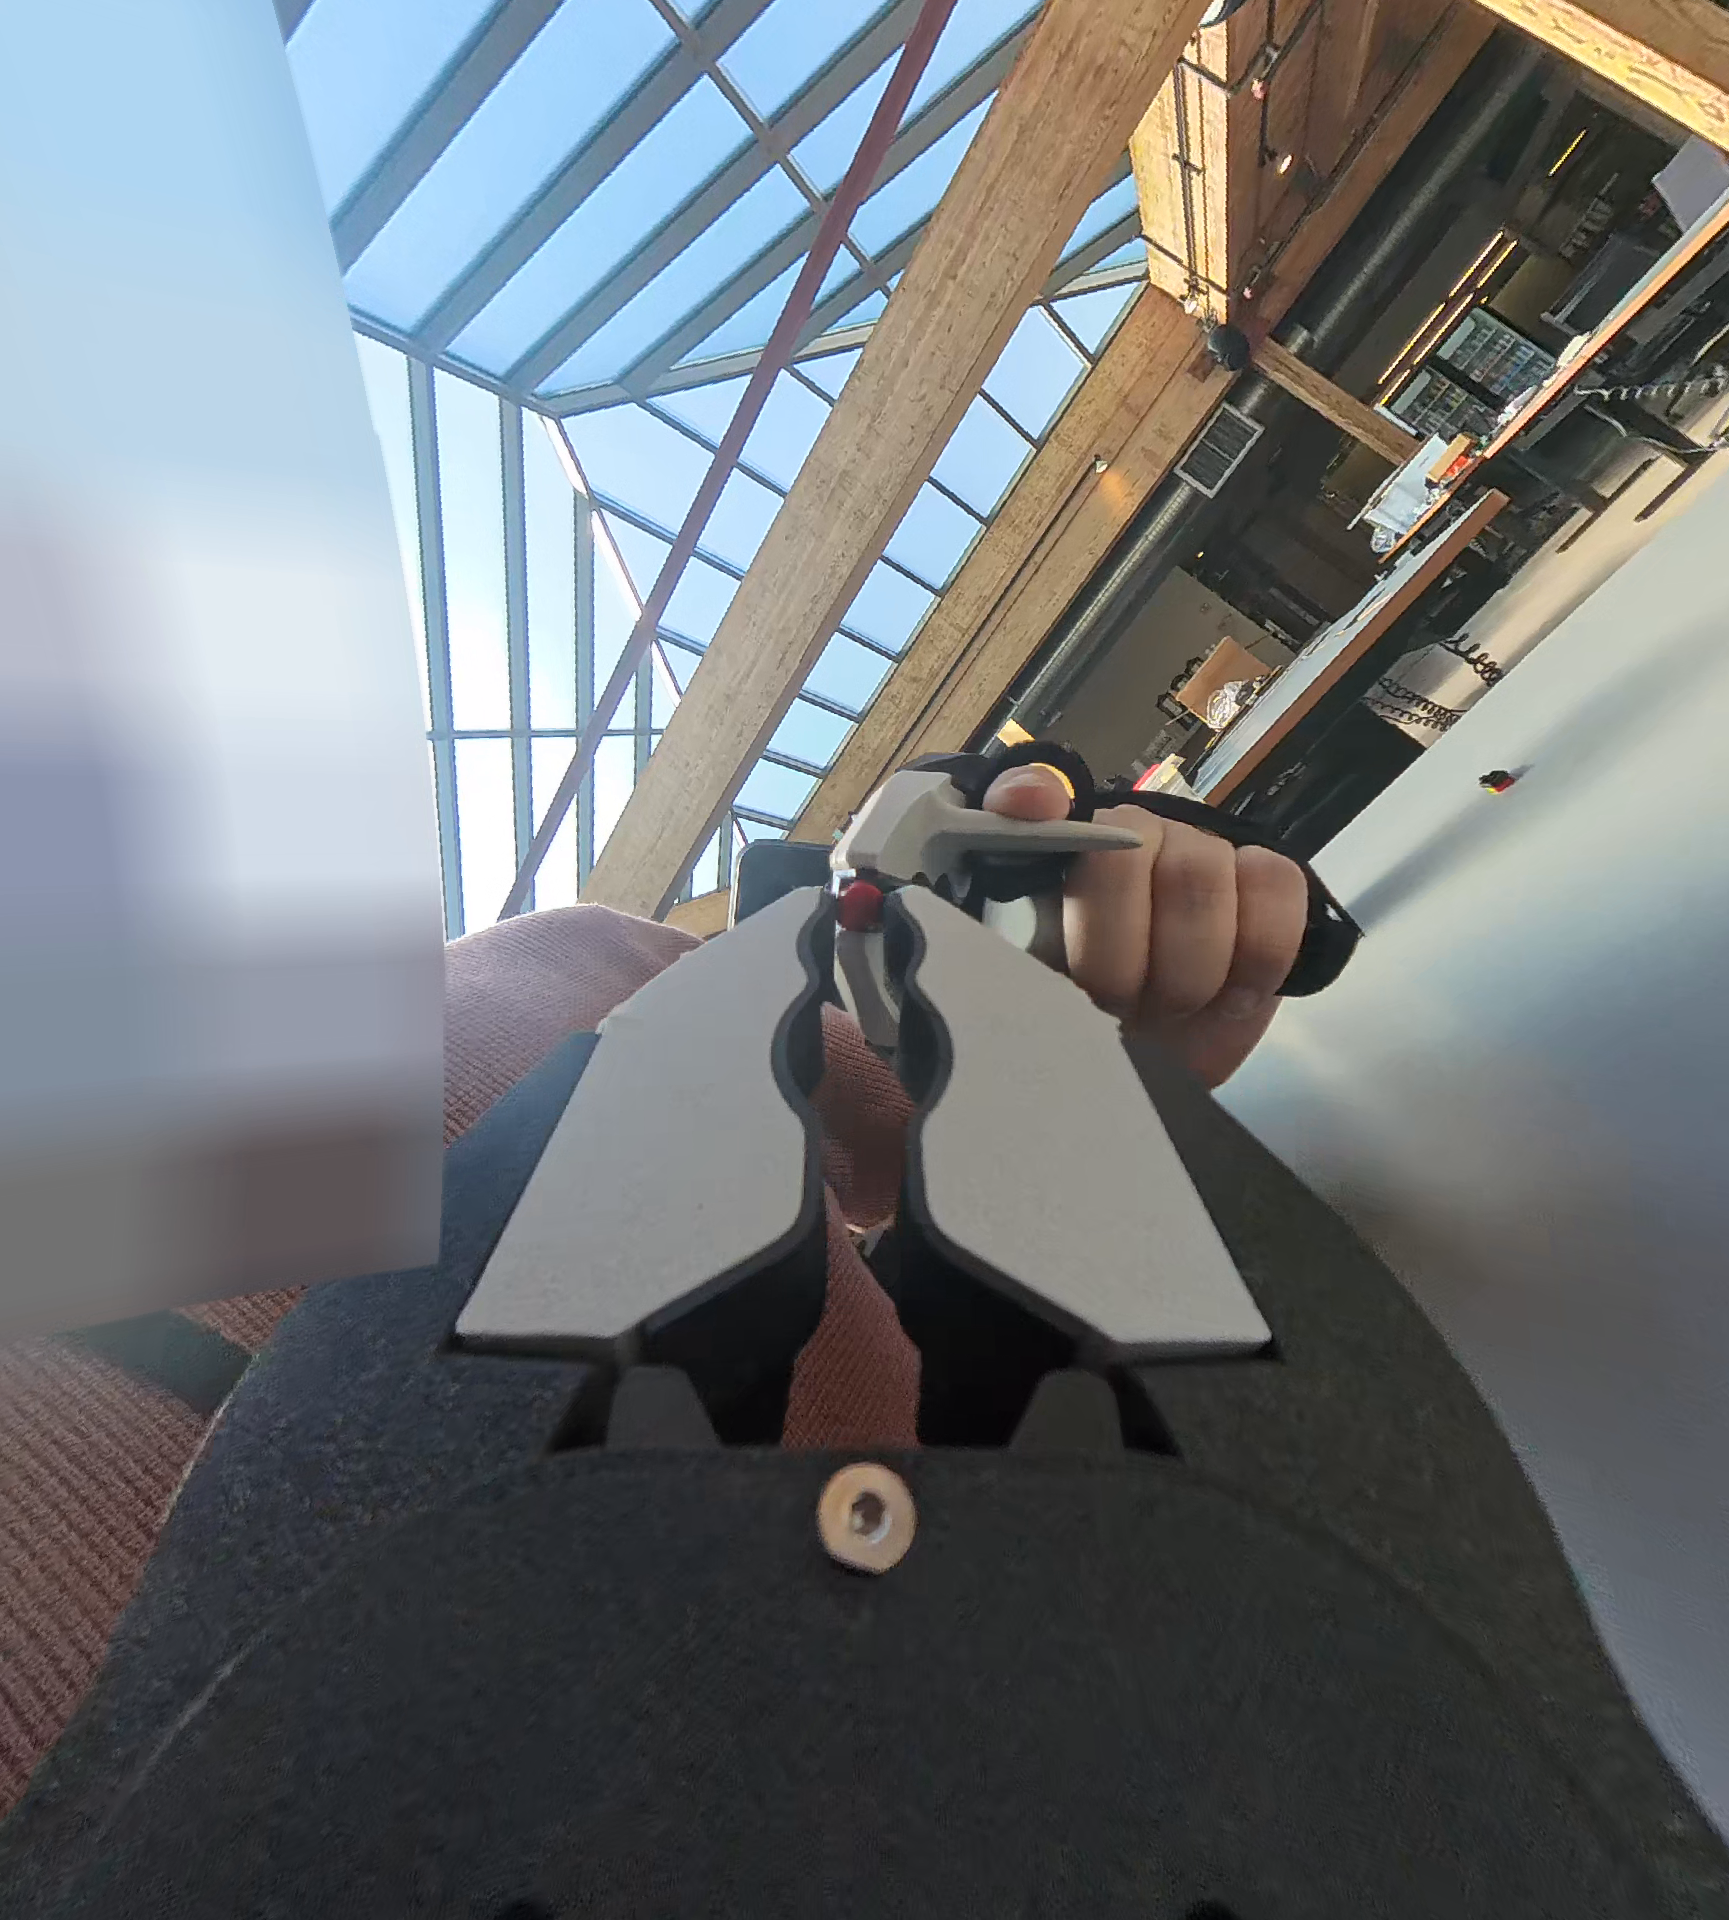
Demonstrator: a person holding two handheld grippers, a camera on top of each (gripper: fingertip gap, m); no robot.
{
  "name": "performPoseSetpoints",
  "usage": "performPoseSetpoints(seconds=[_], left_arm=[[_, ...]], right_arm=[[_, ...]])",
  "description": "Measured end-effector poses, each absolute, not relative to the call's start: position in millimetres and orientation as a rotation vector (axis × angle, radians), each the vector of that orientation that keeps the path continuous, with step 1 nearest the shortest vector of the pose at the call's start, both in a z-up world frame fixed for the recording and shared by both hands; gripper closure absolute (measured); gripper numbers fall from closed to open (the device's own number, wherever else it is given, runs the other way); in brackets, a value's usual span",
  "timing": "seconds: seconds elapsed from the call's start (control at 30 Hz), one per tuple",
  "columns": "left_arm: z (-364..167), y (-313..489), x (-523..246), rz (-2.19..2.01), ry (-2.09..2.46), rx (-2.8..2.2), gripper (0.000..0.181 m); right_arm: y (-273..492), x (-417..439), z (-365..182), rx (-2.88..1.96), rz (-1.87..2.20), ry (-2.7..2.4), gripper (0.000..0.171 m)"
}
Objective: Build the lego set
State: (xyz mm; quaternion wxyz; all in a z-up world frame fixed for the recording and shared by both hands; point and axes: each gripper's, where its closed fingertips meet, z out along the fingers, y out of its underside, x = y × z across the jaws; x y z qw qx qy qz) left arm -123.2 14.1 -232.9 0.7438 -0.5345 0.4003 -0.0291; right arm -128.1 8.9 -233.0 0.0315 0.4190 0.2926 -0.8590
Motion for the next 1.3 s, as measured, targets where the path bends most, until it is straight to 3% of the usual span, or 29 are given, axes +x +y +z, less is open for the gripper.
performPoseSetpoints(seconds=[0.63, 0.83, 1.17, 1.3], left_arm=[[-239, 16, -121, -0.716, 0.640, -1.389, 0.173], [-242, 14, -121, -0.934, 0.578, -1.423, 0.174], [-233, 25, -141, -1.202, 0.303, -1.334, 0.174], [-247, 34, -152, -1.083, 0.302, -1.399, 0.174]], right_arm=[[14, -127, -236, 1.658, -2.749, 1.820, 0.165], [15, -126, -242, 1.741, -2.617, 2.388, 0.171], [42, -126, -233, 1.865, -2.809, 1.955, 0.169], [76, -120, -227, 2.084, -2.923, 1.674, 0.161]])
